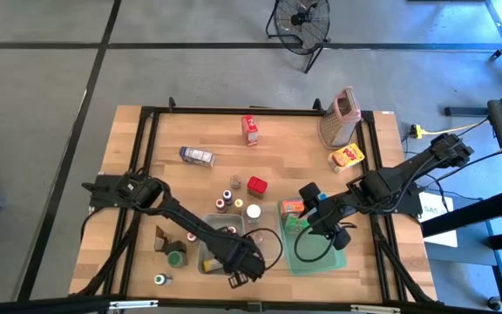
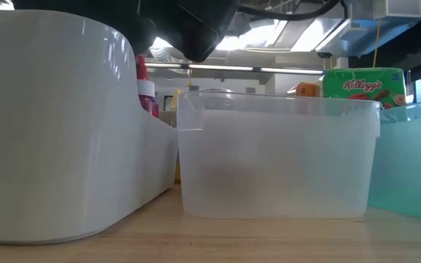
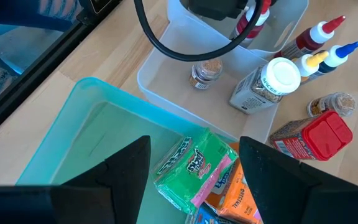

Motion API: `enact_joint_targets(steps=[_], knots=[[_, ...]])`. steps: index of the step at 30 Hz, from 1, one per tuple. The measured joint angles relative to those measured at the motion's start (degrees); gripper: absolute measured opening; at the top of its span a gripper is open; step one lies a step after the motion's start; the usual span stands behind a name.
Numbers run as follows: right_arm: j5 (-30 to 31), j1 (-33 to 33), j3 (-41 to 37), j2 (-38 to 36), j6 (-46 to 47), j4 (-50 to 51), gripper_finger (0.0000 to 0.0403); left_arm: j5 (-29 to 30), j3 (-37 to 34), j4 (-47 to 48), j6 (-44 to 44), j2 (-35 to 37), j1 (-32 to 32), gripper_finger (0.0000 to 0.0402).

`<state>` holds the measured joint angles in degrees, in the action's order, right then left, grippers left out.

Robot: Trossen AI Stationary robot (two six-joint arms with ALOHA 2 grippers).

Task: Pick & Place Kitchen Items
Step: Adjust the yellow food coloring bottle in the gray bin

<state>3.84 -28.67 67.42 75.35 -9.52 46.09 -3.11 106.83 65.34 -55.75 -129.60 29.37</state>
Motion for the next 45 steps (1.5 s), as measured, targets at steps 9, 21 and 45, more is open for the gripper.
enact_joint_targets(steps=[9, 21, 45], knots=[[0.02, 0.02, 0.00, 0.00, 0.00, 0.00, 0.0248, 1.81, -0.02, 0.20, 0.40, -2.16, 0.20, 0.0150], [0.02, 0.00, 0.00, 0.00, 0.00, 0.00, 0.0248, 1.34, -0.04, -0.29, 0.68, -2.16, 0.11, 0.0118], [0.04, 0.00, 0.00, 0.00, 0.00, 0.00, 0.0248, 0.85, 0.02, -1.55, 0.35, -1.99, 0.22, 0.0072]])
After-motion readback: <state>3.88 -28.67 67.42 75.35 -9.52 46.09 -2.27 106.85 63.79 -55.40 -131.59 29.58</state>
